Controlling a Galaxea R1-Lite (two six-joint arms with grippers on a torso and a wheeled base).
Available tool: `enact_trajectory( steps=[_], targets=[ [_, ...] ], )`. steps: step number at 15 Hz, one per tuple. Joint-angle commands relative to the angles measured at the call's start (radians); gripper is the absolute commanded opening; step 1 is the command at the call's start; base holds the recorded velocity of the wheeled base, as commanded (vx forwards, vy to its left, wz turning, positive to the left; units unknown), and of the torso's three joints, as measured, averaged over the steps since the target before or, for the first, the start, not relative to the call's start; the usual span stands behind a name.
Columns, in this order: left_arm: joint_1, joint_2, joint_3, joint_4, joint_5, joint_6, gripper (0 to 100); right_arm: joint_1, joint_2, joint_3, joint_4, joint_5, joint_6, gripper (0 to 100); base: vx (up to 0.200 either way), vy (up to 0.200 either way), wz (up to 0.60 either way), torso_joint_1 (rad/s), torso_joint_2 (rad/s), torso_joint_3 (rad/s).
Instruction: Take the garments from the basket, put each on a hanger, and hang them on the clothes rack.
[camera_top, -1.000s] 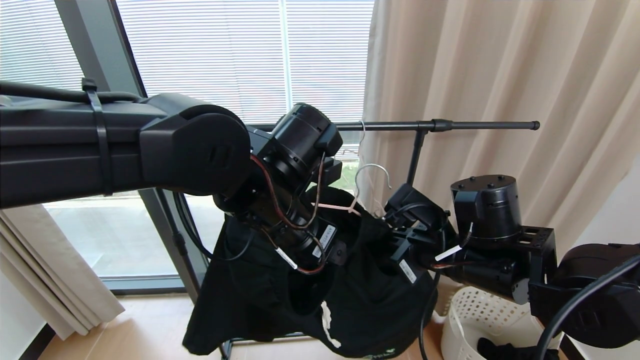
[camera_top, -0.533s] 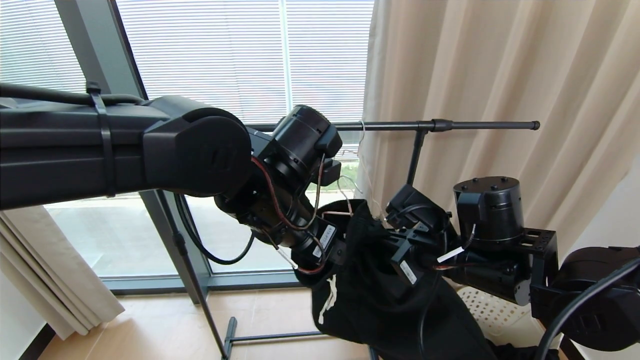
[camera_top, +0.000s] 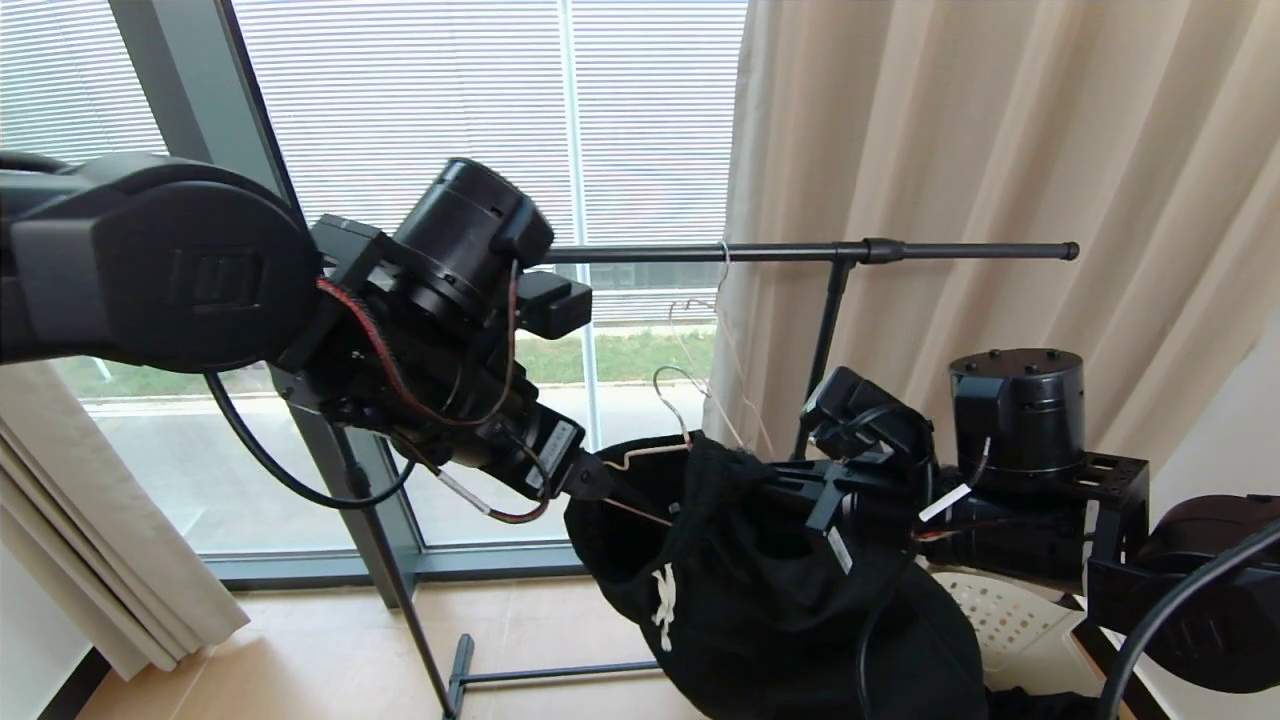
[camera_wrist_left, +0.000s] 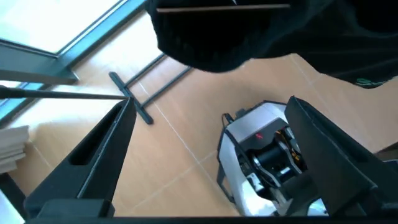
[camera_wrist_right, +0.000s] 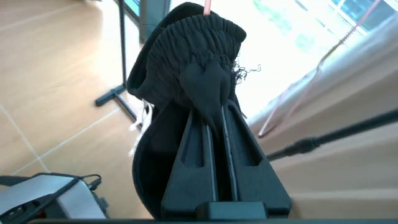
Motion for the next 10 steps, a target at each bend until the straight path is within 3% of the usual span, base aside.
enact_trajectory(
  steps=[1, 2, 5, 6, 7, 8, 10],
  targets=[
    [0.106, -0.106, 0.124, -0.111, -0.032, 0.143, 100, -0.045, -0.016, 0.027, -0.038, 0.074, 0.001, 0, 0.0, 0.0, 0.0, 0.0, 0.0, 0.0],
    [0.171, -0.162, 0.227, -0.241, -0.144, 0.277, 100, -0.075, -0.026, 0.051, -0.083, 0.169, -0.001, 0, 0.0, 0.0, 0.0, 0.0, 0.0, 0.0],
    [0.299, -0.261, 0.434, -0.498, -0.437, 0.521, 100, -0.129, -0.046, 0.107, -0.17, 0.386, 0.001, 0, 0.0, 0.0, 0.0, 0.0, 0.0, 0.0],
    [0.336, -0.278, 0.475, -0.533, -0.518, 0.579, 100, -0.137, -0.047, 0.113, -0.179, 0.421, 0.001, 0, 0.0, 0.0, 0.0, 0.0, 0.0, 0.0],
    [0.359, -0.284, 0.487, -0.536, -0.565, 0.61, 100, -0.157, -0.047, 0.133, -0.204, 0.507, 0.001, 0, 0.0, 0.0, 0.0, 0.0, 0.0, 0.0],
    [0.416, -0.286, 0.498, -0.533, -0.664, 0.663, 100, -0.177, -0.047, 0.144, -0.231, 0.587, 0.001, 0, 0.0, 0.0, 0.0, 0.0, 0.0, 0.0],
    [0.468, -0.286, 0.518, -0.534, -0.766, 0.708, 100, -0.213, -0.059, 0.153, -0.237, 0.702, 0.004, 0, 0.0, 0.0, 0.0, 0.0, 0.0, 0.0]
  ],
)
